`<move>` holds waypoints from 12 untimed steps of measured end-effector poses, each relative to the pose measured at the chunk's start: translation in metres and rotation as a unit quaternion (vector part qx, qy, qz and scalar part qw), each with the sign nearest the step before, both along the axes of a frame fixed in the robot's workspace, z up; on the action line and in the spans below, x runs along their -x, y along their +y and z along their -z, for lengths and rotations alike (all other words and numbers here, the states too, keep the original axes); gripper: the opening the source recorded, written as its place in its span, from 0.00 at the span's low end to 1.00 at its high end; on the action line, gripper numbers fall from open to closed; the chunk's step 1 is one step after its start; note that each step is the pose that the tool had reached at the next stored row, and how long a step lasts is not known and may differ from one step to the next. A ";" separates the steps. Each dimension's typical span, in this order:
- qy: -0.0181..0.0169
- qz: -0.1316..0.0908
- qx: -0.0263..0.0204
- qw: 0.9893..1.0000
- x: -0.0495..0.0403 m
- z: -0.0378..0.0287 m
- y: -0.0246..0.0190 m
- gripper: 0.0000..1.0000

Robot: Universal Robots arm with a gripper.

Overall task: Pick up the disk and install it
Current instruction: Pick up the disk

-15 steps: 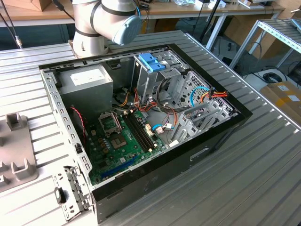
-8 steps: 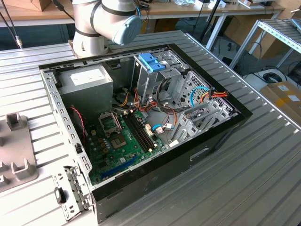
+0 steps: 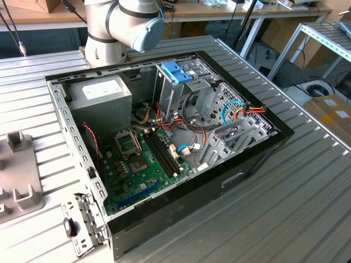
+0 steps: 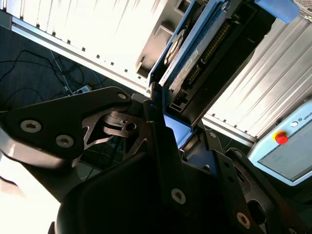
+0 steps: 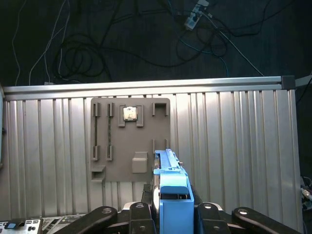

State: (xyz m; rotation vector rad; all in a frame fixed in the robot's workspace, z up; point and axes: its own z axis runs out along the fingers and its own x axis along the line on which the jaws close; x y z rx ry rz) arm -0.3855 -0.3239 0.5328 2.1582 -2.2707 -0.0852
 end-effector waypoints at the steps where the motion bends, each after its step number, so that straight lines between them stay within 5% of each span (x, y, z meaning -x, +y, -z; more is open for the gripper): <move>1: 0.000 0.000 0.000 1.000 -0.0004 0.0000 0.0000 0.37; 12: 0.000 0.000 0.000 1.000 -0.0052 0.0000 0.0000 0.37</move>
